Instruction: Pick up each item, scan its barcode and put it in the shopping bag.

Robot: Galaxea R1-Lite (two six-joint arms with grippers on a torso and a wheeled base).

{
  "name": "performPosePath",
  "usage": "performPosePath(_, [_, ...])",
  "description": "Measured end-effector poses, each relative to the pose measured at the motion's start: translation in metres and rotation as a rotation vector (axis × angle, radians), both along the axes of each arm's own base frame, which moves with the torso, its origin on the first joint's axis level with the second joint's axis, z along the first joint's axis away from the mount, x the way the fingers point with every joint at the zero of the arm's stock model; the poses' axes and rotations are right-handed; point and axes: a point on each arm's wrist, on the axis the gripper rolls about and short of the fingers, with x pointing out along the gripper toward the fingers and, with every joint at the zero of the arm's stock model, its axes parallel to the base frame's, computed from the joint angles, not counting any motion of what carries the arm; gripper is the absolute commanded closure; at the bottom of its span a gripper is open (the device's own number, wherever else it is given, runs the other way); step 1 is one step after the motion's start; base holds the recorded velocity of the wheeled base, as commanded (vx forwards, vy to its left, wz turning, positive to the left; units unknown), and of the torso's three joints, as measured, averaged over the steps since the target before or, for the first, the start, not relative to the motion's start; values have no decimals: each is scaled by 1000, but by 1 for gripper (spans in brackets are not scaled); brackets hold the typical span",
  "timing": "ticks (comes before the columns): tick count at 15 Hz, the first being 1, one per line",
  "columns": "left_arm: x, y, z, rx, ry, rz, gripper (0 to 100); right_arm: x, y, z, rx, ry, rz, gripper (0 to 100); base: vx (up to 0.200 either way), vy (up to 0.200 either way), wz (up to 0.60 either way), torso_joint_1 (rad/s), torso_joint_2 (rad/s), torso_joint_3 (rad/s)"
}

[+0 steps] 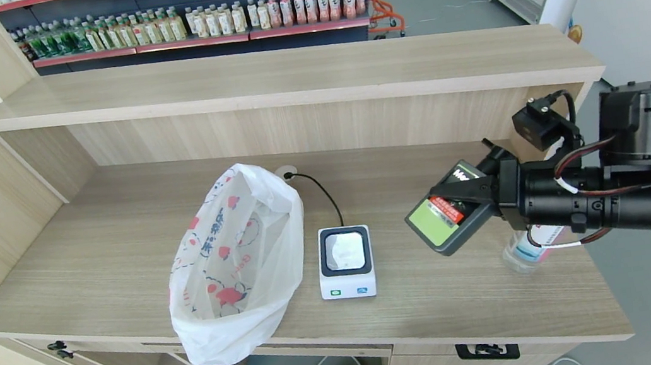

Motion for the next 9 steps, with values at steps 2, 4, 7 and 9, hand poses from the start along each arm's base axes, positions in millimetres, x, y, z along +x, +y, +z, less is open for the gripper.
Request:
performPosePath(2, [0, 0, 0, 0, 0, 0, 0, 2, 10, -4, -5, 10, 27, 100, 0, 200, 0, 5, 0, 2])
performPosePath(4, [0, 0, 0, 0, 0, 0, 0, 5, 21, -6, -23, 6, -12, 100, 0, 200, 0, 2, 2, 5])
performPosePath(7, [0, 0, 0, 1, 0, -1, 0, 14, 35, -8, -32, -20, -62, 100, 0, 67, 0, 2, 1, -1])
performPosePath(9, [0, 0, 0, 1, 0, 0, 0, 17, 39, -13, -31, -22, -57, 100, 0, 0, 0, 0, 0, 0])
